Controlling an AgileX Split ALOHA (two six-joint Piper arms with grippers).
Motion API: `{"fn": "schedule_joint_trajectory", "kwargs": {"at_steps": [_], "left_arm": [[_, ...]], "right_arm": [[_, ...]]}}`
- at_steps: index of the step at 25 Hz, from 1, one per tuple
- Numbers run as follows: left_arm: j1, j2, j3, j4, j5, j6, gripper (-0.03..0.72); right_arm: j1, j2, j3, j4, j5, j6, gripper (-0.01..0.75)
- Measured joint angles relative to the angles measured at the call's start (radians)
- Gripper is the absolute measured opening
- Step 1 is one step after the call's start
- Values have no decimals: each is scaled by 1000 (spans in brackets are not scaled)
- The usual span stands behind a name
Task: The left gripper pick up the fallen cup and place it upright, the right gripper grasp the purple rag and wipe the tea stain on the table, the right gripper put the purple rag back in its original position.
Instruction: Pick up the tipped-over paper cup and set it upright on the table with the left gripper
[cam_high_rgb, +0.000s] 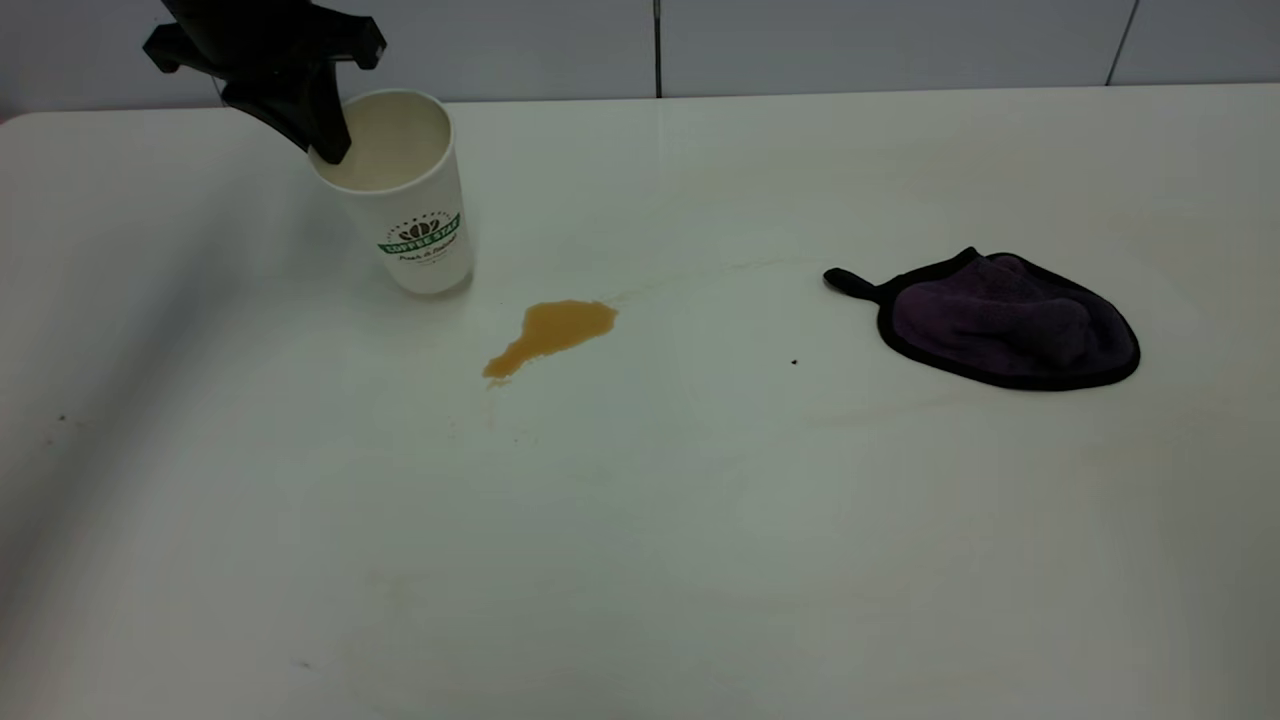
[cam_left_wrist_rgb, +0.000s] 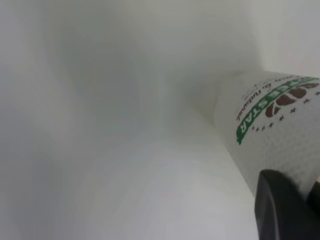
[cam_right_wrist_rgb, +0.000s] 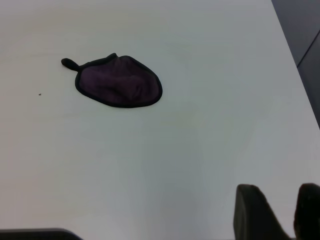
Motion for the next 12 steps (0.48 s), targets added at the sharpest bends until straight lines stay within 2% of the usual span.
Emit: {"fn": "schedule_joint_trajectory", "kwargs": {"at_steps": [7, 12], "left_arm": [[21, 27, 0, -63, -30, 34, 3], [21, 48, -1, -65, -44, 37, 55]], "right_arm": [[0, 0, 0, 0, 0, 0, 239], [0, 0, 0, 0, 0, 0, 239]]}}
